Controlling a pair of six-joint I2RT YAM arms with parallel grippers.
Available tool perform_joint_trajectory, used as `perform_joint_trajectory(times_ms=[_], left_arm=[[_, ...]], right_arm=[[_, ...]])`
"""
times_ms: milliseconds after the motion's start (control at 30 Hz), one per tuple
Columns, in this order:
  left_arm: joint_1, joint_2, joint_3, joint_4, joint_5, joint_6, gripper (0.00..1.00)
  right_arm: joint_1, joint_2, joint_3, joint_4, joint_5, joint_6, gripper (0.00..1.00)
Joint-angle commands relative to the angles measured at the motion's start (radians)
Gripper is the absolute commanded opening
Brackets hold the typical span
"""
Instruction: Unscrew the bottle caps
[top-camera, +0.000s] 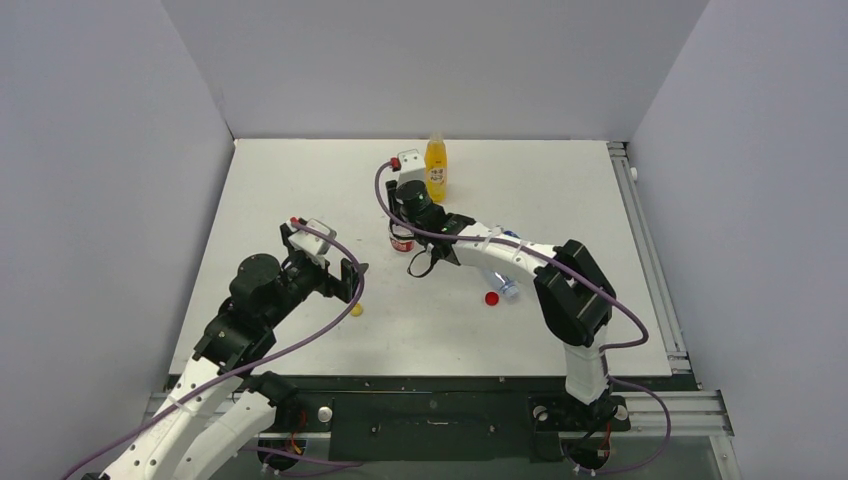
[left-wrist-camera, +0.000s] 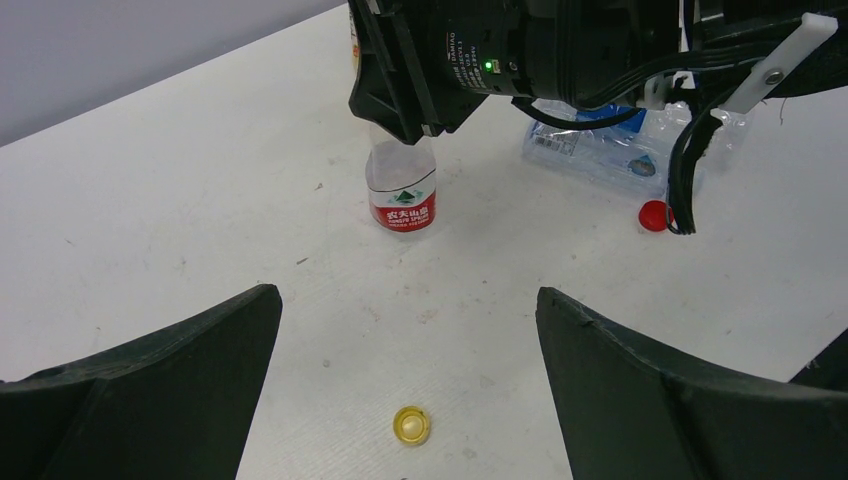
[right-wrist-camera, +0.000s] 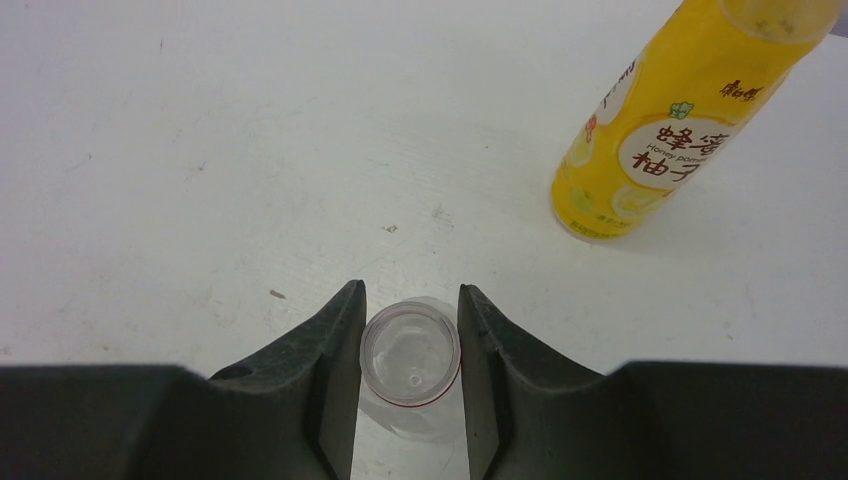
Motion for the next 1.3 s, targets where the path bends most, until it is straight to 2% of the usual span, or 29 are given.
perform_joint_trajectory(times_ms=[0,67,100,200,300,433,667,833,1100,1267], left_arm=[[0.005,-0.001,0.018,0.034,0.03,-0.006,0.97],[0.005,-0.001,0.019,0.038,0.036,-0.006,0.96],[0.005,-0.001,0.018,0.041,0.037,-0.006,0.97],[0.005,-0.002,0.014,0.05,0.042,-0.006,0.97],[0.004,-0.005,0.011,0.057,0.048,-0.006,0.97],[0.004,-0.01,0.009,0.067,0.055,-0.03,0.97],[0.005,-0.01,0.019,0.066,0.062,-0.037,0.97],[0.005,-0.005,0.028,0.066,0.064,-0.037,0.97],[0.005,0.021,0.052,0.076,0.113,-0.039,0.97],[0.005,0.022,0.053,0.112,0.229,-0.041,0.97]], right_arm=[[0.004,-0.044,-0.061,0.042,0.023,0.062,0.06],[0.002,-0.058,-0.077,0.046,0.029,0.065,0.12],[0.001,-0.064,-0.082,0.049,0.03,0.065,0.22],[0.0,-0.093,-0.093,0.047,0.037,0.059,0.39],[0.0,-0.114,-0.086,0.034,0.039,0.047,0.63],[-0.003,-0.142,-0.063,0.014,0.035,0.036,0.75],[-0.014,-0.191,-0.029,-0.026,0.026,0.025,0.81],[-0.053,-0.295,-0.08,-0.046,0.021,0.047,0.82],[-0.17,-0.539,-0.374,-0.11,0.001,0.108,0.83],[-0.224,-0.586,-0.532,-0.166,-0.028,0.134,0.84]])
